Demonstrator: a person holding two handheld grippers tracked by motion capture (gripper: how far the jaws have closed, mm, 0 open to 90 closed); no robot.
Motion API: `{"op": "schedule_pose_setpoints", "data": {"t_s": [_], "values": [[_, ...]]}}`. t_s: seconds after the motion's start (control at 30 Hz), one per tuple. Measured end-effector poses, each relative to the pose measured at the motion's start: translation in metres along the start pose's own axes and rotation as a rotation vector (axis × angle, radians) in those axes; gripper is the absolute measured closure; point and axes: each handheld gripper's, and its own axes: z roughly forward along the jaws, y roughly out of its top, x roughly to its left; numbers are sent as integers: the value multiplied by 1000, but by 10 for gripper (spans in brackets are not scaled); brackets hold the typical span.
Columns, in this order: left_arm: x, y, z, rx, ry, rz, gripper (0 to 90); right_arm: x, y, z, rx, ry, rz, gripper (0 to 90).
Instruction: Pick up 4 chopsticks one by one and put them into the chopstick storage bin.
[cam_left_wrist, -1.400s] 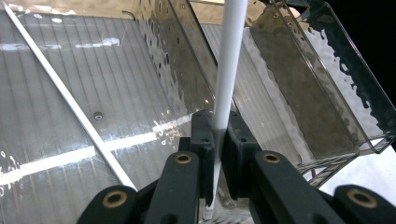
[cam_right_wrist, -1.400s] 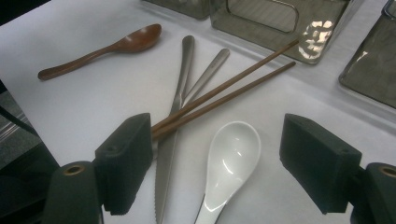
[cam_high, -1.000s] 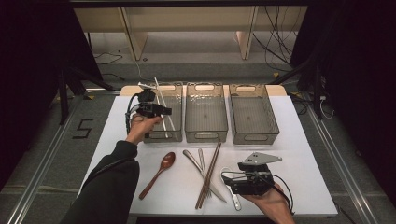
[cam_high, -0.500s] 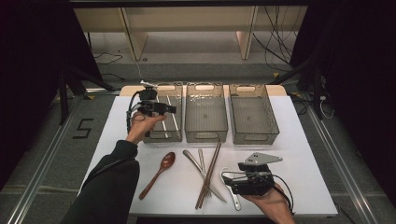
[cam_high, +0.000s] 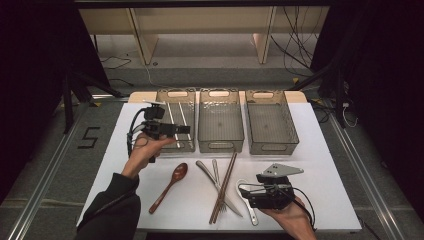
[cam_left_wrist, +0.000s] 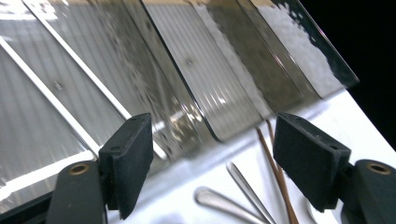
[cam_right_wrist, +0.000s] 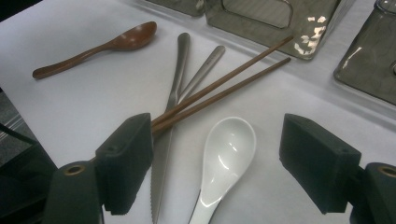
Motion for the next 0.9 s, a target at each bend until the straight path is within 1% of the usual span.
{"op": "schedule_pose_setpoints", "data": {"t_s": [0.03,0.07,0.13,0.17,0.3,0.37,0.43,0.53,0.8,0.9], "values": [[-3,-6,0,-2,-2,0,277,0,0,0,0,0,0,266],[-5,-11,0,9,-8,8,274,0,0,0,1,-2,-1,265],[-11,-22,2,13,-22,16,266,0,0,0,0,-3,-1,265],[-13,-26,3,22,-27,28,264,0,-1,0,-1,-3,2,266],[-22,-41,9,35,-49,35,249,0,-2,0,1,-6,2,265],[-26,-46,11,51,-47,45,240,-1,-3,0,-1,-7,5,265],[-29,-50,12,56,-51,52,237,-1,-3,-1,0,-10,7,265],[-31,-54,14,58,-40,62,235,-2,-5,-1,-1,-14,12,265],[-37,-69,19,93,-40,74,234,-5,-7,-2,-10,-23,15,266],[-41,-73,20,108,-33,97,233,-6,-8,-3,-9,-25,18,265]]}}
